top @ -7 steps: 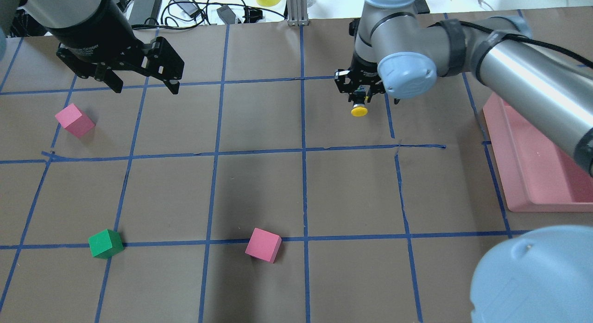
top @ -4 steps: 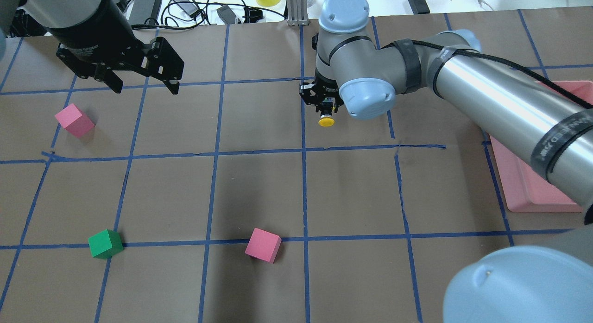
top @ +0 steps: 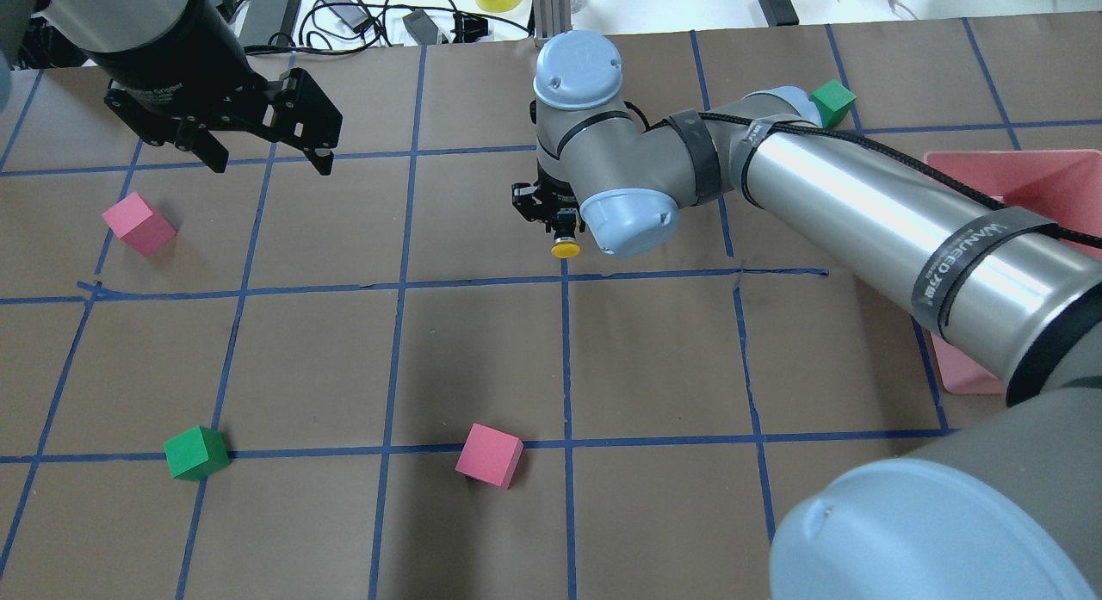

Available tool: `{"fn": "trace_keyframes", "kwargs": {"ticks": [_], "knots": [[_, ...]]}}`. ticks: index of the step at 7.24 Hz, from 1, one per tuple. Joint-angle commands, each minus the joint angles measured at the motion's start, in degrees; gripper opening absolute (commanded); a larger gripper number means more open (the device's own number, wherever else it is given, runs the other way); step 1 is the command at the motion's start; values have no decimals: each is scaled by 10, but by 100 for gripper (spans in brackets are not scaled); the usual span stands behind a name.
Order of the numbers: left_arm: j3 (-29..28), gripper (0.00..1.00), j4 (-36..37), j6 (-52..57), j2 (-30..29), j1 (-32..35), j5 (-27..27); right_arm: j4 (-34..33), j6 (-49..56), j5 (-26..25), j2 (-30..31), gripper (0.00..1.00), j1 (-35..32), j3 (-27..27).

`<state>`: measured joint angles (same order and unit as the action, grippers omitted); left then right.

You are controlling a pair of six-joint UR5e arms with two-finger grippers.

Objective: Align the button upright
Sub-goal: 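Carry the switch toward the table center and lower it with the right gripper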

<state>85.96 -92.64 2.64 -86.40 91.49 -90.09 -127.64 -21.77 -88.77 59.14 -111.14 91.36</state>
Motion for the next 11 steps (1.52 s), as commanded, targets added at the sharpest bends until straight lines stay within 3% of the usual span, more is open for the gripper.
{"fn": "trace_keyframes", "kwargs": {"ticks": [1,8,10,11], "knots": [[0,100,0,0,0,0,0,-15,-21,-1,-7,0,-18,5],[0,100,0,0,0,0,0,-40,-18,-1,-18,0,-19,25],[0,100,0,0,0,0,0,-40,-20,-1,-16,36,-19,29],[0,100,0,0,0,0,0,-40,-19,-2,-15,42,-19,32]]}}
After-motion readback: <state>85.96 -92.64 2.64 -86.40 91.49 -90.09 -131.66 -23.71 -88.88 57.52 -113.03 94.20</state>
